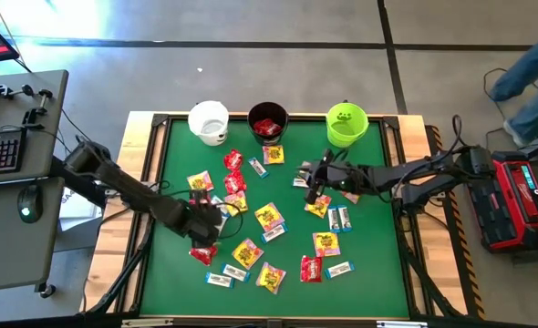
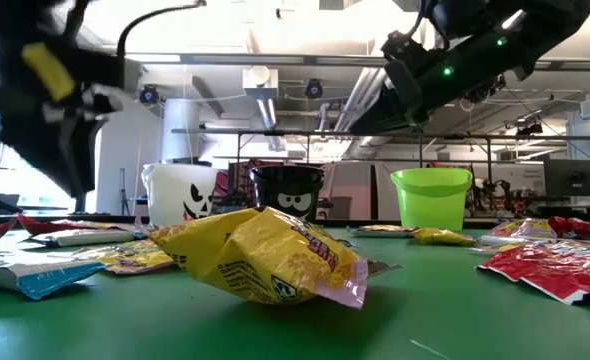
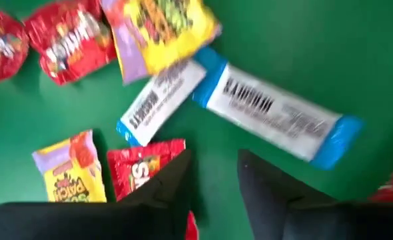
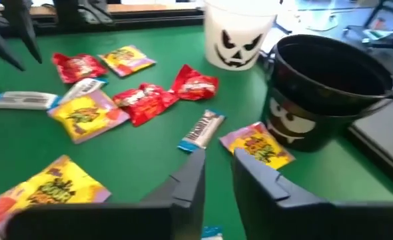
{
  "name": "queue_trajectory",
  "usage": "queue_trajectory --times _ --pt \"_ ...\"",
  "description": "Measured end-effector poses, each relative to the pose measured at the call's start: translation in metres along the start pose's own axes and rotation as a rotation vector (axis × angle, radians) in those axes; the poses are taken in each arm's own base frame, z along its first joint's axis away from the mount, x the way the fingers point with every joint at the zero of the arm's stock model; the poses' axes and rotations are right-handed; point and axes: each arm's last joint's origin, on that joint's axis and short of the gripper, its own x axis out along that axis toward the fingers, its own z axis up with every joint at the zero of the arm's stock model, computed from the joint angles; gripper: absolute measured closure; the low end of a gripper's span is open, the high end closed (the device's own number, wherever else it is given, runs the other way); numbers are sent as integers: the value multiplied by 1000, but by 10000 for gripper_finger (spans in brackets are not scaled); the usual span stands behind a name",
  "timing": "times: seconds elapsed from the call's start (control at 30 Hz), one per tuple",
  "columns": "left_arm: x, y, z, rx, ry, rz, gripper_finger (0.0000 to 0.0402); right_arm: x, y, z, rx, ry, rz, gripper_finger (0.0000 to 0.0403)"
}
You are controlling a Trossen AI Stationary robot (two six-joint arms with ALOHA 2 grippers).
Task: Sort candy by brand, put in halloween buckets
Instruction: Put the red candy into the black bucket
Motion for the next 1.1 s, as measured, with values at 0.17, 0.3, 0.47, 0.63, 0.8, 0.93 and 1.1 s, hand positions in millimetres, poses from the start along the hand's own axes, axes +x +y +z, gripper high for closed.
queue_trajectory --times 0.17,0.3,0.47,0.63,0.8,0.93,1.1 --pt "21 -7 -4 51 74 144 272 -2 4 -1 -13 4 -59 287" --pt "32 -7 -5 63 117 225 271 -4 7 -2 -22 6 -65 280" --pt "44 -5 -6 103 195 256 271 -5 9 -2 -27 5 -58 279" --pt "52 -8 -6 157 246 240 299 -5 10 -4 -25 16 -55 280" --pt "53 -8 -5 184 253 221 385 -6 10 -4 -25 16 -52 306" --pt "47 -8 -2 171 245 199 398 -6 10 -4 -25 17 -52 341" --pt "26 -6 20 122 151 136 401 -6 10 -4 -25 17 -51 383"
